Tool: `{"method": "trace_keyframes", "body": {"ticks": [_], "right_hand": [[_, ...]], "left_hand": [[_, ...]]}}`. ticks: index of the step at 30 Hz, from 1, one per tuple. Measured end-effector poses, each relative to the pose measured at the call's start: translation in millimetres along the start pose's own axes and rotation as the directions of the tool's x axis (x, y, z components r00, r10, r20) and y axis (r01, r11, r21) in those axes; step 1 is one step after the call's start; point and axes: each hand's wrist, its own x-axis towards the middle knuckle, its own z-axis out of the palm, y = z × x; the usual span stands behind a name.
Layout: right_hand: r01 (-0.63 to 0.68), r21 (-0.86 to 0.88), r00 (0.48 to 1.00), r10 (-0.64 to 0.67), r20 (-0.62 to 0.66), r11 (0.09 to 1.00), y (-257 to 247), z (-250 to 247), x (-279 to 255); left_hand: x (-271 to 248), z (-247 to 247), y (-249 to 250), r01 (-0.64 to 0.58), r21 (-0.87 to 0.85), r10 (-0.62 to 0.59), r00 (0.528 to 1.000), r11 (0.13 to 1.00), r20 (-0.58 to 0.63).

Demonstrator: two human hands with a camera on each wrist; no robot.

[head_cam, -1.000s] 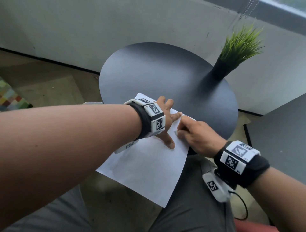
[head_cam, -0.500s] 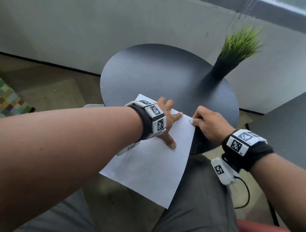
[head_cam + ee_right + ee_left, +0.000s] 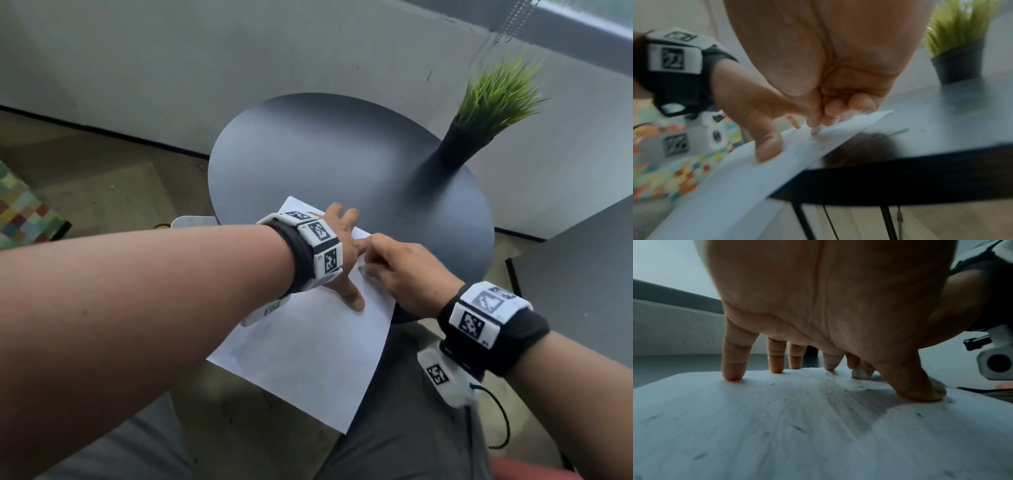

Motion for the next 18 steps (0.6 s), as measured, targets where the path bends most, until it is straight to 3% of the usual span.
{"method": "trace_keyframes", "body": {"ticks": [4, 6, 8, 9, 12, 14, 18], "right_hand": [[-0.197, 0.069, 0.971, 0.205, -0.123, 0.978, 21, -24, 14], [-0.1, 0.022, 0.99, 0.102, -0.102, 0.995, 12, -17, 7], [0.061, 0.002, 0.998, -0.061, 0.0, 0.998, -5, 0, -9], [0.075, 0.018, 0.997, -0.075, 0.034, 0.997, -5, 3, -14], [-0.126, 0.078, 0.991, 0.13, -0.04, 0.989, 19, -14, -5], [-0.168, 0.074, 0.979, 0.175, -0.103, 0.983, 28, -19, -4], [0.075, 0.039, 0.996, -0.077, 0.048, 0.996, -1, 4, -26]], "left_hand": [[0, 1, 1, 0.018, 0.023, -0.018, 1.0, 1.0, 0.008], [1, 3, -1, 0.015, 0.004, -0.015, 1.0, 1.0, 0.002], [2, 5, -3, 0.003, -0.004, -0.003, 1.0, 1.0, -0.009], [2, 4, -3, 0.002, -0.006, -0.002, 1.0, 1.0, -0.006], [1, 4, -1, 0.012, -0.001, -0.012, 1.0, 1.0, 0.008], [1, 3, -1, 0.015, 0.001, -0.015, 1.0, 1.0, 0.009], [1, 3, -1, 0.012, 0.003, -0.012, 1.0, 1.0, 0.016]]}}
